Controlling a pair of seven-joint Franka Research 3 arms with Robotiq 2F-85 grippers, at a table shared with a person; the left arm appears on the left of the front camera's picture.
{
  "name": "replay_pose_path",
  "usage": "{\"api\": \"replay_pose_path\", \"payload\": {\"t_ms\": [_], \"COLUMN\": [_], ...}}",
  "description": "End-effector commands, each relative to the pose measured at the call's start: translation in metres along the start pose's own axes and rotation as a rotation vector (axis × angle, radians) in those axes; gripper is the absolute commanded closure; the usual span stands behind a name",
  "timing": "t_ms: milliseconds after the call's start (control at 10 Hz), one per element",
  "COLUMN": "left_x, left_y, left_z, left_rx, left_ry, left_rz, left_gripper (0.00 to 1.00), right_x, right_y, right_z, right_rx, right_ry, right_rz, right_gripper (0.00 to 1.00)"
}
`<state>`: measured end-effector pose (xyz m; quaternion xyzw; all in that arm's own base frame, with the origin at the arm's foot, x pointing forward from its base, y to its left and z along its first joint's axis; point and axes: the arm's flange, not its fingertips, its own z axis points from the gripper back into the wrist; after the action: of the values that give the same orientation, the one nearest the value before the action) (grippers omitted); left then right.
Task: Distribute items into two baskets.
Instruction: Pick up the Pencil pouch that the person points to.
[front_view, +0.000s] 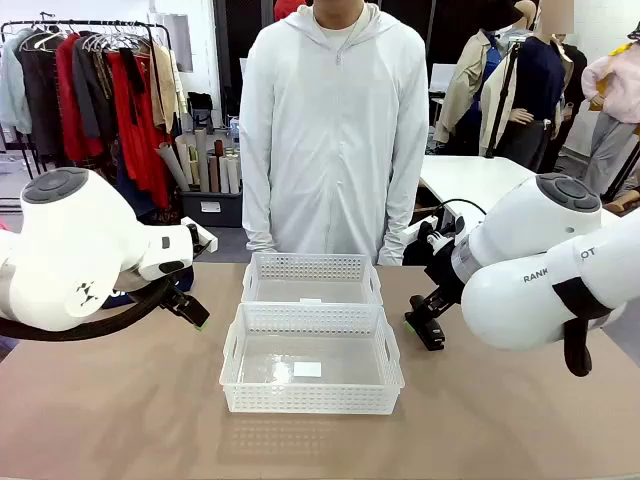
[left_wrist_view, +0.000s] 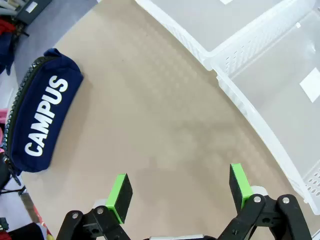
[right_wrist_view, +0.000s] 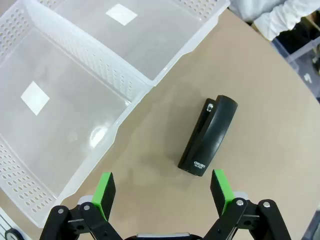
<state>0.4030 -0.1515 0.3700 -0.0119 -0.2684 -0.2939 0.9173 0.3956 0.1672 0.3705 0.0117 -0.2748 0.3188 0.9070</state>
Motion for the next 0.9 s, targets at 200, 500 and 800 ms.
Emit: {"api": "replay_pose_path", "payload": {"t_ms": [200,500,800], "left_x": [0.0,0.0,0.0], "left_y": [0.0,0.0,0.0], "left_z": [0.0001,0.0001,0.0001], "left_rx": [0.0,0.0,0.0], "left_ry": [0.0,0.0,0.0], "left_rz": [0.0,0.0,0.0], "left_gripper": [0.0,0.0,0.0], "right_x": [0.0,0.0,0.0], "right_y": [0.0,0.0,0.0], "right_z": [0.0,0.0,0.0], "right_rx": [0.0,0.0,0.0], "right_ry": [0.0,0.0,0.0], "right_rz": [0.0,0.0,0.0], "right_gripper": [0.0,0.0,0.0]}}
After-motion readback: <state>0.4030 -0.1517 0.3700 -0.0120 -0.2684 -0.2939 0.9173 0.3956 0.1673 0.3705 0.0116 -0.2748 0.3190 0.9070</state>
